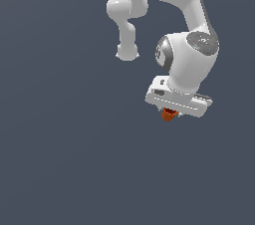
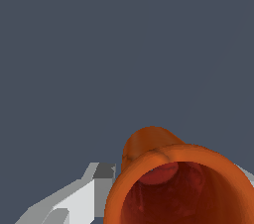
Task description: Pick up the object and move it to a goal position.
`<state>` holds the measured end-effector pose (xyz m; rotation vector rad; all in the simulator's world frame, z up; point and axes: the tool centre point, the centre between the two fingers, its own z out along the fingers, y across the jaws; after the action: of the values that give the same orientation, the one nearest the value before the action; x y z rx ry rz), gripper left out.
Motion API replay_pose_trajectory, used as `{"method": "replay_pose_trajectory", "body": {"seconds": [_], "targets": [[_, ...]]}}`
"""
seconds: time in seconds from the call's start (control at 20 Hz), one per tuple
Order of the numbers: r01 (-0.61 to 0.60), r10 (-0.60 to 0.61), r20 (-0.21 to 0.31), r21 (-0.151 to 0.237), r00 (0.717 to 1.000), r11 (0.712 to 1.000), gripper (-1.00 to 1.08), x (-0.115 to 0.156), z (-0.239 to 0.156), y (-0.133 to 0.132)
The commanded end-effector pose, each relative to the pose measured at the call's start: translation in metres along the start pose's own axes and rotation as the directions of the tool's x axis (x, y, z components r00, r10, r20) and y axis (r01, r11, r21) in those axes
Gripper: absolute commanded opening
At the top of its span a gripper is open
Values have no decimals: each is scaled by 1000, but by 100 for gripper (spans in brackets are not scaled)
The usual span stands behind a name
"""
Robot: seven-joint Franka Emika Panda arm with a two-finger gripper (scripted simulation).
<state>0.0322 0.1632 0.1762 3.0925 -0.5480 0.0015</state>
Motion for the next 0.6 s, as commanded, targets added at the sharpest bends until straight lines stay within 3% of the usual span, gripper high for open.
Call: {"method": "replay_pose_trajectory", "body": {"seconds": [0.0,0.55], "targets": [[-1,1,0,0,1000,1000,-100,3,-13,-17],[-1,1,1,1,1000,1000,-100,14,-48,-65]]}}
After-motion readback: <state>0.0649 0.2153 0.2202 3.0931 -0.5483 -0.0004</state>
